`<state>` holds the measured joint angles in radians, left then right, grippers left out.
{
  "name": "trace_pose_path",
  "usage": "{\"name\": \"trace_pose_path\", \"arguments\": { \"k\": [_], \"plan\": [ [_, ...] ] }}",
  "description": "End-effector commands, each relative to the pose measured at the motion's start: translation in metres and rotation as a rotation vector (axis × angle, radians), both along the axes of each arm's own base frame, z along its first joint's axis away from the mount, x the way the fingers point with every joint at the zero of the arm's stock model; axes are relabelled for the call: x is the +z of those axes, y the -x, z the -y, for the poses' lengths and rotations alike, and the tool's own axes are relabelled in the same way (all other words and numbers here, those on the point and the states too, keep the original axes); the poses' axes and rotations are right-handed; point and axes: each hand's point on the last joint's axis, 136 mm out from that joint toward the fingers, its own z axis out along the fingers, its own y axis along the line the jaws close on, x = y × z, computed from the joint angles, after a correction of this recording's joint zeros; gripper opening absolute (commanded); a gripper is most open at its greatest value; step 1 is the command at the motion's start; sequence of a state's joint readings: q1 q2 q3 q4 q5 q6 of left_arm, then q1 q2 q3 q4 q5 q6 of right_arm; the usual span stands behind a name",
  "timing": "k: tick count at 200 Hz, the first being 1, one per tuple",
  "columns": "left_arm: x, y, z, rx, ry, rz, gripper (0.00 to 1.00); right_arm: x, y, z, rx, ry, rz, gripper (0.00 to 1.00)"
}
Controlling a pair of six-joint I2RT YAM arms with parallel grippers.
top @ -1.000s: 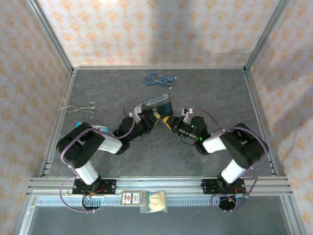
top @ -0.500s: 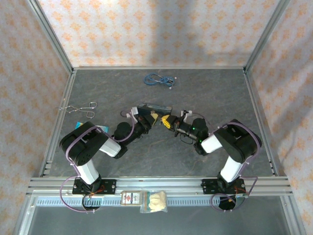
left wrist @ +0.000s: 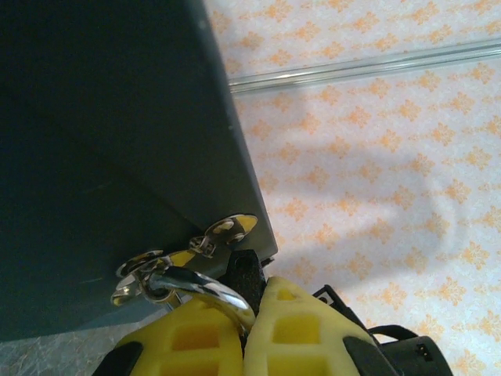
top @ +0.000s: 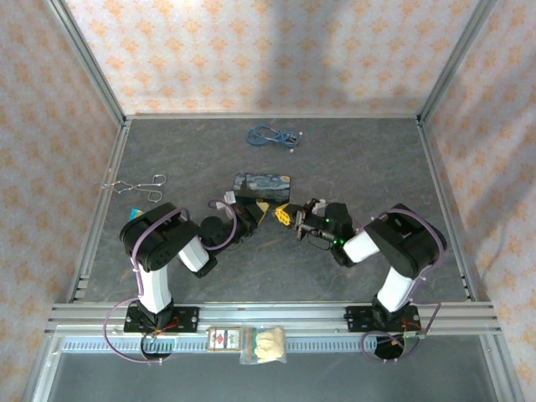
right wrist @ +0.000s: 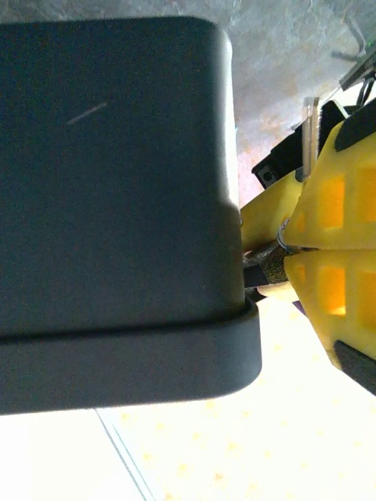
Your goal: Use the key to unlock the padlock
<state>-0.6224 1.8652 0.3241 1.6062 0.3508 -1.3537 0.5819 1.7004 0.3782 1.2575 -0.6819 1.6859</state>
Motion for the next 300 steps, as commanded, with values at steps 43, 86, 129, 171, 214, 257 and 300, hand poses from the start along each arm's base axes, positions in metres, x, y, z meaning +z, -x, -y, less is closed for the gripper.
{"name": "trace_pose_path", "arguments": {
  "k": [43,86,129,171,214,257,300],
  "plan": [
    [-0.019,0.0,0.0,0.024,-0.056,-0.07,0.0,0.005,-0.014,0.024,-0.067,0.374,0.272,0.37],
    [-0.049,-0.007,-0.007,0.07,-0.226,-0.177,0.0,-0.001,-0.017,0.051,-0.092,0.646,0.355,0.45],
    [-0.059,-0.008,-0.01,0.078,-0.306,-0.22,0.04,0.009,-0.017,0.059,-0.085,0.749,0.438,0.46],
    [-0.057,0.0,-0.022,0.097,-0.322,-0.242,0.48,0.018,-0.016,0.05,0.007,0.931,0.564,0.47],
    [-0.043,0.001,-0.066,0.193,-0.369,-0.249,0.58,0.018,-0.009,0.021,0.185,1.044,0.686,0.5],
    [-0.013,-0.015,-0.138,0.371,-0.45,-0.199,0.69,-0.013,0.011,-0.036,0.493,1.208,0.802,0.52],
    [0.017,-0.038,-0.167,0.412,-0.425,-0.144,0.7,-0.045,0.009,-0.052,0.753,1.539,0.886,0.49]
  ]
}}
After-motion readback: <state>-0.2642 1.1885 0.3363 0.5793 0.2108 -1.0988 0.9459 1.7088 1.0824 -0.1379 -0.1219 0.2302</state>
